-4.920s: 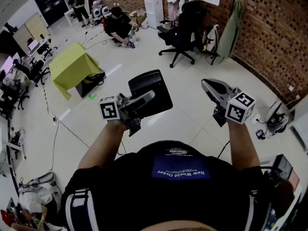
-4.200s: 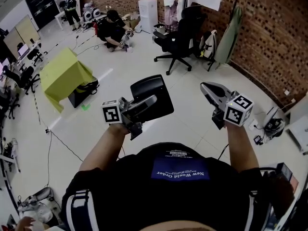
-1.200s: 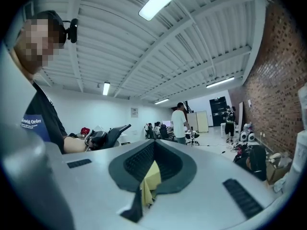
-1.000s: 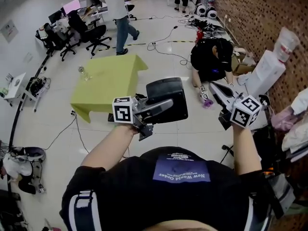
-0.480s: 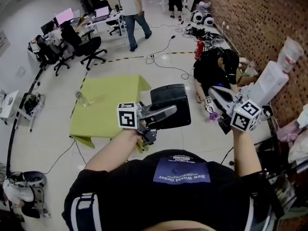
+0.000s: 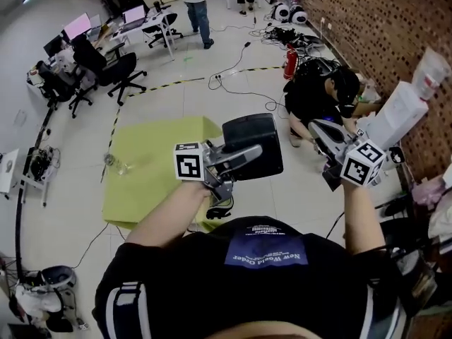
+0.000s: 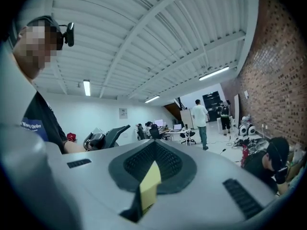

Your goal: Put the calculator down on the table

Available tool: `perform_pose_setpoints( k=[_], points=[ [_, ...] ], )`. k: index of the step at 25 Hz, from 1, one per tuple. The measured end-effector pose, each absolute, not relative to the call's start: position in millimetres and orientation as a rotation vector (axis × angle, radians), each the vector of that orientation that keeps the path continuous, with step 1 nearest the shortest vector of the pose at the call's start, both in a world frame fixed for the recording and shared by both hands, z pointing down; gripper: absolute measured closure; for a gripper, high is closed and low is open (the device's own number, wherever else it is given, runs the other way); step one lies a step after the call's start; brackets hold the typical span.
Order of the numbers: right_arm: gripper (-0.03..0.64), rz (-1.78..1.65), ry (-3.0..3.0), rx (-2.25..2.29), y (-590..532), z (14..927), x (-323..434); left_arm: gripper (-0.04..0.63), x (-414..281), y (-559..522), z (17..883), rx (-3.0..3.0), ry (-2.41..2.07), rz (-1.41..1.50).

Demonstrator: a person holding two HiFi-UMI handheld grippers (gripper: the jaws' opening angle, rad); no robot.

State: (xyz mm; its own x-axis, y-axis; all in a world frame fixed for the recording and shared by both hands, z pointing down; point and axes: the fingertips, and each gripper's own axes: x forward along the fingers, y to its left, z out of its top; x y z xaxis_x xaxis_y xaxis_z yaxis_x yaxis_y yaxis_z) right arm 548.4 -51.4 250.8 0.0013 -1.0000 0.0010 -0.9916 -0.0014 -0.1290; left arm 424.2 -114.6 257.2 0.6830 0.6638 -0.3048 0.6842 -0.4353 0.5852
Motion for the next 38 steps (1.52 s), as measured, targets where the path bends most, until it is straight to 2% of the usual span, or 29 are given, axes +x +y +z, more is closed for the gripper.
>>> perform_pose_setpoints(
  k=[10,18,28,38],
  points=[
    [0.629,-0.142,2.443,-1.839,-158.9,256.5,646.4,0.465,513.7,-191.8,258.3,2.317,0.721,-0.147],
    [0.63,-0.181,2.653,-1.529,-245.9,275.5,680.1,0.465,538.0,-251.5,272.8,2.355,0.361,-0.262],
    [0.629,-0.169,2.824,-1.302,-360.5,271.5,574.4,0.465,442.6,-339.2,275.8,2.398,0.151,-0.357],
    [0.63,-0.148,2.883,-1.32,-481.4,258.3,442.2,0.465,299.1,-460.2,273.9,2.45,0.091,-0.377]
  ],
)
